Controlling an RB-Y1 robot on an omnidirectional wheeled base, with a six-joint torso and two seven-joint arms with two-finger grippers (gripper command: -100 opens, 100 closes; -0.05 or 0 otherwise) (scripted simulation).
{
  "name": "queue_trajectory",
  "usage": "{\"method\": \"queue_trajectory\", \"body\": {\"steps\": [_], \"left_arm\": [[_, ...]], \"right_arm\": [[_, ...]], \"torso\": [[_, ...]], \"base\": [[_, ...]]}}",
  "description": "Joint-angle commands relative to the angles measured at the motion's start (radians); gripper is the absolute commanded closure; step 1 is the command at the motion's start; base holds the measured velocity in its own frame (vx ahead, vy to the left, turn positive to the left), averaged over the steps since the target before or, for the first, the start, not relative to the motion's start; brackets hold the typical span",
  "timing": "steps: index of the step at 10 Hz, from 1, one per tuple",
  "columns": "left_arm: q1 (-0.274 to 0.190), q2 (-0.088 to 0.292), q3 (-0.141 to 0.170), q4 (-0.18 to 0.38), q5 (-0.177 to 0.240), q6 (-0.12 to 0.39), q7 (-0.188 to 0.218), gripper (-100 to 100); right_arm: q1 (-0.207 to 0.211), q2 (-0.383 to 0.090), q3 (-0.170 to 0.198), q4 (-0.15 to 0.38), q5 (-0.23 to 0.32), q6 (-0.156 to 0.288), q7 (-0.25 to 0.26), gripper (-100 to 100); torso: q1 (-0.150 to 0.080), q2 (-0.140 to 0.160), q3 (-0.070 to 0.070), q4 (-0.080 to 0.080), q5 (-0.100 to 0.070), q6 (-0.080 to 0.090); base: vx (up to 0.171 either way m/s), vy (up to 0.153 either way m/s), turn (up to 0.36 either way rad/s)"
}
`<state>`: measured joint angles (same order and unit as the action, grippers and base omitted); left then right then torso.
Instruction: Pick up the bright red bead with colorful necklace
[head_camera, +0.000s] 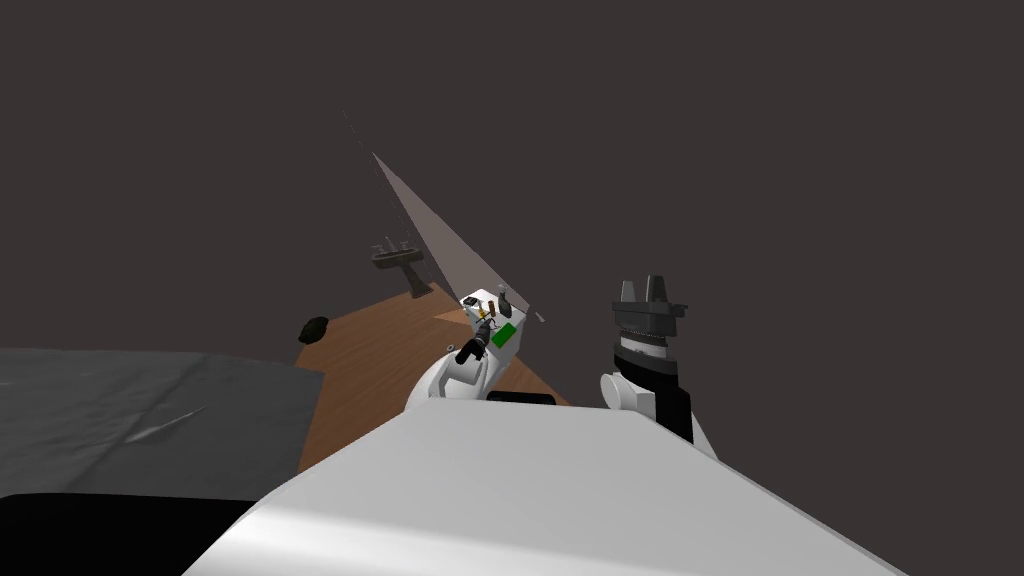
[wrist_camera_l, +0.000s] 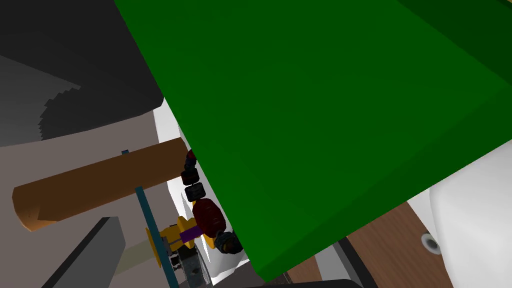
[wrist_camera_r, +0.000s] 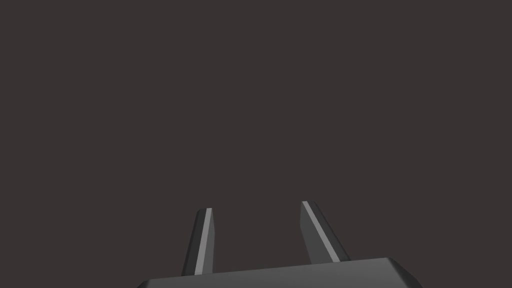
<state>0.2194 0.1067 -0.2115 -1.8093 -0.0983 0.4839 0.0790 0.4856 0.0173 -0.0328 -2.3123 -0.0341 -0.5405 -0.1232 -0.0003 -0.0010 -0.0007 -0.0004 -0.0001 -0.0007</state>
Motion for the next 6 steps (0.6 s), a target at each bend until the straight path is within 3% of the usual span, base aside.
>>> {"method": "queue_trajectory", "body": {"steps": [1, 2, 4, 5, 6], "left_arm": [[0.000, 0.000, 0.000, 0.000, 0.000, 0.000, 0.000, 0], [-0.011, -0.003, 0.006, 0.030, 0.001, -0.019, -0.001, -100], [-0.012, -0.006, 0.006, 0.035, -0.001, -0.022, -0.001, -100], [-0.013, -0.007, 0.007, 0.037, -0.002, -0.025, -0.001, 100], [-0.011, -0.006, 0.007, 0.039, -0.001, -0.024, -0.001, 100]], "right_arm": [[0.000, 0.000, 0.000, 0.000, 0.000, 0.000, 0.000, 0], [0.000, 0.000, 0.000, 0.000, 0.000, 0.000, 0.000, 0], [0.000, 0.000, 0.000, 0.000, 0.000, 0.000, 0.000, 0], [0.000, 0.000, 0.000, 0.000, 0.000, 0.000, 0.000, 0], [0.000, 0.000, 0.000, 0.000, 0.000, 0.000, 0.000, 0]], "torso": [[0.000, 0.000, 0.000, 0.000, 0.000, 0.000], [0.000, 0.001, 0.000, 0.000, 0.000, 0.000], [-0.001, -0.004, -0.002, -0.001, 0.000, 0.000], [-0.001, -0.002, -0.002, -0.001, 0.000, 0.000], [-0.001, -0.001, 0.000, 0.001, 0.000, 0.001]], "base": [[0.000, 0.000, 0.000], [0.047, -0.002, -0.010], [0.071, -0.009, -0.006], [0.000, 0.000, 0.000], [-0.014, 0.001, 0.027]]}}
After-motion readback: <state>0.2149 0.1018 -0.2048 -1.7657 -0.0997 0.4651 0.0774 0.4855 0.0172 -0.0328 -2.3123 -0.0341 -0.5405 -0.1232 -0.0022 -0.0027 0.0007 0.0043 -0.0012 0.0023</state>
